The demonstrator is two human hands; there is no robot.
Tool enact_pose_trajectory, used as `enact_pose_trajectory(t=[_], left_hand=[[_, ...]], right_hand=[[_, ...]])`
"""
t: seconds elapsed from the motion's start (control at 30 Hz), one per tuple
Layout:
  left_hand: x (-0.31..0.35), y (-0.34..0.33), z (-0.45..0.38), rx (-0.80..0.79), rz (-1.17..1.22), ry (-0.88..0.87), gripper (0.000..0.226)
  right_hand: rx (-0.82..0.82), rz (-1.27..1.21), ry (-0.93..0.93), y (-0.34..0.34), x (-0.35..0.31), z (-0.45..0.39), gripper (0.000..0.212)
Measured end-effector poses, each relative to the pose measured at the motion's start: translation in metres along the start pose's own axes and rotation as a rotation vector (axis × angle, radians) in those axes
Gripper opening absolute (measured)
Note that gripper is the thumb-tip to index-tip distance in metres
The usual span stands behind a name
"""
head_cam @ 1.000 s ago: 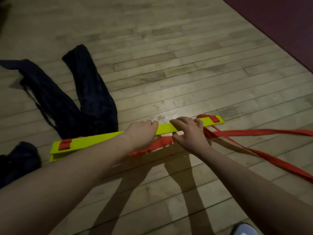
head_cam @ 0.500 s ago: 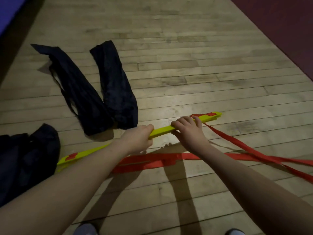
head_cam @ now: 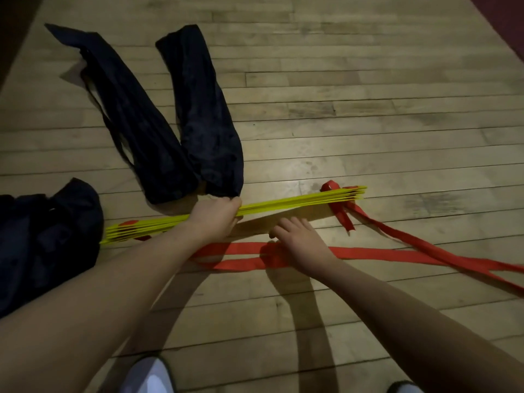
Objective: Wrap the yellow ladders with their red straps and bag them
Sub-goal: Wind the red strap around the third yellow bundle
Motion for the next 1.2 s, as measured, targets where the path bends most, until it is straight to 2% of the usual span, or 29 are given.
enact_pose_trajectory(t=[0.17, 0.33, 0.47, 0.53, 0.63, 0.7, 0.8, 1.03, 1.1, 1.2], left_hand=[[-0.002, 0.002, 0.003, 0.024, 0.055, 0.001, 0.032], [-0.009, 0.006, 0.008, 0.045, 0.110, 0.012, 0.032], [-0.020, 0.013, 0.015, 0.058, 0.178, 0.027, 0.029], [-0.022, 0.015, 0.018, 0.069, 0.188, 0.025, 0.028], [-0.022, 0.017, 0.023, 0.081, 0.194, 0.023, 0.029], [-0.021, 0.017, 0.025, 0.084, 0.204, 0.021, 0.030], [-0.021, 0.014, 0.028, 0.067, 0.236, 0.025, 0.034], [-0.016, 0.013, 0.038, 0.056, 0.307, 0.048, 0.044], [-0.016, 0.013, 0.039, 0.066, 0.269, 0.055, 0.043], [-0.020, 0.012, 0.039, 0.064, 0.153, 0.050, 0.039]], right_hand=[[-0.208, 0.063, -0.079, -0.031, -0.008, -0.005, 0.045], [-0.213, 0.092, -0.047, -0.029, -0.019, -0.008, 0.024], [-0.153, -0.133, -0.138, -0.012, -0.016, -0.005, 0.007], [-0.150, -0.286, -0.212, -0.005, -0.013, -0.003, 0.016], [-0.119, -0.404, -0.305, 0.004, -0.011, -0.002, 0.016], [-0.094, -0.320, -0.274, 0.010, -0.011, -0.002, 0.012], [-0.059, -0.202, -0.164, 0.017, -0.006, 0.001, 0.016], [0.059, -0.076, -0.199, 0.029, 0.020, -0.004, 0.020], [0.096, -0.086, -0.182, 0.037, 0.019, -0.009, 0.021], [0.088, -0.033, -0.047, 0.047, 0.007, -0.012, 0.026]])
Point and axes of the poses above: each hand's wrist, its own z-axis away from the middle knuckle, its own y-axis out of the back of the hand, x = y × z, the point moved 8 cm from there along -z, towards the middle knuckle, and after that the axes turned 5 degrees about x, right-handed, at the moved point
